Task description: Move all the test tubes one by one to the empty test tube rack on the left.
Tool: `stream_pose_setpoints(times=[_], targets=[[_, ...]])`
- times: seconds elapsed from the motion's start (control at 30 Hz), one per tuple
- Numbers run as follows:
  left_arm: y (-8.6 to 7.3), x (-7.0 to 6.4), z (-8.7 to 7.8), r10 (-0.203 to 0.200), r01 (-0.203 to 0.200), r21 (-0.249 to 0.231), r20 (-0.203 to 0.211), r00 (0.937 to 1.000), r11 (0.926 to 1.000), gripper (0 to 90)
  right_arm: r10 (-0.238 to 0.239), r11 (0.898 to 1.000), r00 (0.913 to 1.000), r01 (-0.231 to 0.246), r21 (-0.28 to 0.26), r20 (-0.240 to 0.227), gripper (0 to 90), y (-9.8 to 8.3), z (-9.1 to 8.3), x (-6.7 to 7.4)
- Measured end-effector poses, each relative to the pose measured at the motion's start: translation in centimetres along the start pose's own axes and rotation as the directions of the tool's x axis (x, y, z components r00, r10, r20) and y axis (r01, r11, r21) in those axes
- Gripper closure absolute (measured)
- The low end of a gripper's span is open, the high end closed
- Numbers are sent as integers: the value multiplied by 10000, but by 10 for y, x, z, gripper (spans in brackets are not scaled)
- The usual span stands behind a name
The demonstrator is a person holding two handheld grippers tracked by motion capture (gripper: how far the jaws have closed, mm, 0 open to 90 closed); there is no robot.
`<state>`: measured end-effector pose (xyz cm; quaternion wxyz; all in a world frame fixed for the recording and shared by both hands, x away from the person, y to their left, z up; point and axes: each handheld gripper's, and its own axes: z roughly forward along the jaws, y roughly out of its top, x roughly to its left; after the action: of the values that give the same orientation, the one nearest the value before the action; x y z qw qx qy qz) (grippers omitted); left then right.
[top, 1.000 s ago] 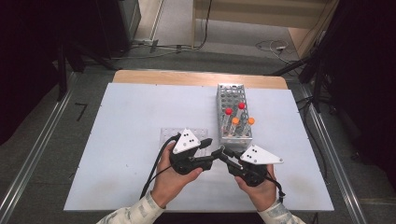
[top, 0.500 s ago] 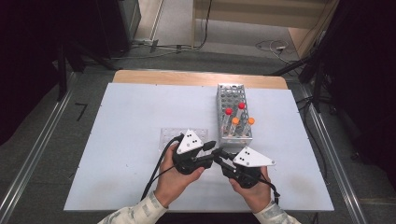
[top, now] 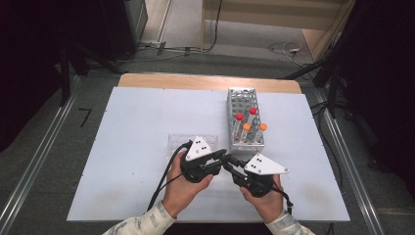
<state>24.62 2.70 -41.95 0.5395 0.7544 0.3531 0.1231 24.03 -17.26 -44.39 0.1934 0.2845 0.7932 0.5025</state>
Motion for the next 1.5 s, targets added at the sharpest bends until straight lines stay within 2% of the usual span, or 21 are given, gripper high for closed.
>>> stream_pose_setpoints(times=[0.1, 0.3, 0.47, 0.73, 0.93, 1.03, 1.23, 1.5], targets=[[0, 0, -1, -33, 33, -83, -3, 10000, 10000, 770, 44, 10000, 10000, -45, -55, -74, 694, 0, 0, 0], [3, 4, -6, -71, 71, -176, 11, 10000, 9998, 771, 192, 9994, 9981, -208, -283, -584, 460, 1, -1, 1], [9, 9, -18, -233, 233, -316, 2, 9997, 9992, 771, 273, 9989, 9979, -294, -362, -590, 352, 0, -3, 0], [17, 26, -43, -463, 442, -481, -428, 9980, 9979, 771, 380, 9983, 9979, -402, -421, -518, 303, -3, -9, -5], [23, 39, -56, -396, 327, -604, -1159, 9925, 9976, 771, 506, 9978, 9983, -517, -423, -277, 281, -6, -13, -12], [22, 43, -56, -353, 244, -747, -1482, 9883, 9969, 771, 653, 9971, 9976, -661, -388, -212, 255, -6, -13, -16], [22, 42, -51, -223, 68, -985, -1571, 9873, 9951, 770, 826, 9960, 9966, -825, -331, 23, 160, -7, -10, -20], [18, 36, -38, 345, -493, -743, -1895, 9813, 9960, 770, 968, 9948, 9953, -964, -329, 99, 149, -8, -9, -22]])
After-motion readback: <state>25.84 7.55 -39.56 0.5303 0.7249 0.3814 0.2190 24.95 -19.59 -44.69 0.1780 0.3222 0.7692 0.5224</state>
